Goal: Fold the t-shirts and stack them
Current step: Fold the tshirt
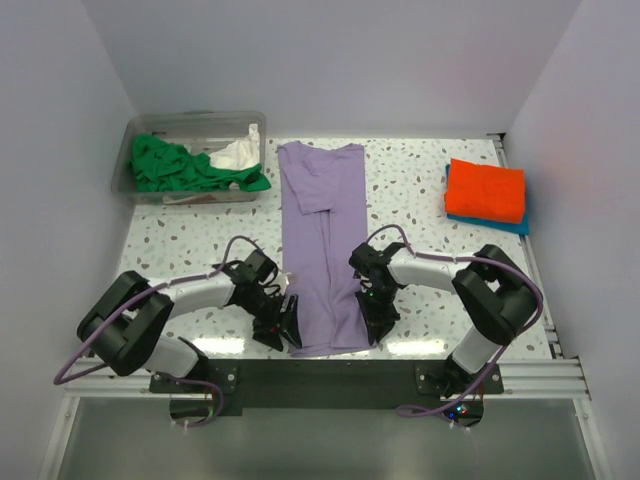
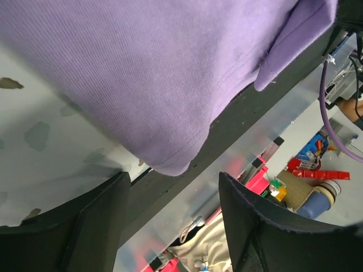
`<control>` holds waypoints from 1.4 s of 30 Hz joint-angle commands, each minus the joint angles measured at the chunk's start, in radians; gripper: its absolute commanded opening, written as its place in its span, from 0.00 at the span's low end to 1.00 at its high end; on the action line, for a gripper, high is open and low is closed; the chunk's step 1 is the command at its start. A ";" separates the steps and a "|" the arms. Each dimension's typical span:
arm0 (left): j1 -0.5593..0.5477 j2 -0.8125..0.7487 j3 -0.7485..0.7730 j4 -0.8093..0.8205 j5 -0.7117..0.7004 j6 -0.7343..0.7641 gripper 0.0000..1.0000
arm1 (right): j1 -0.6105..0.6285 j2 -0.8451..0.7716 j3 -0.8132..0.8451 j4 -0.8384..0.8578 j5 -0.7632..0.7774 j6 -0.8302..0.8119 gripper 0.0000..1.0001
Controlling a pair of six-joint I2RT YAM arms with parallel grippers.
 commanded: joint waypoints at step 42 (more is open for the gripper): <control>-0.094 0.038 0.043 -0.016 -0.318 -0.072 0.00 | 0.000 -0.096 -0.027 -0.085 -0.037 -0.021 0.00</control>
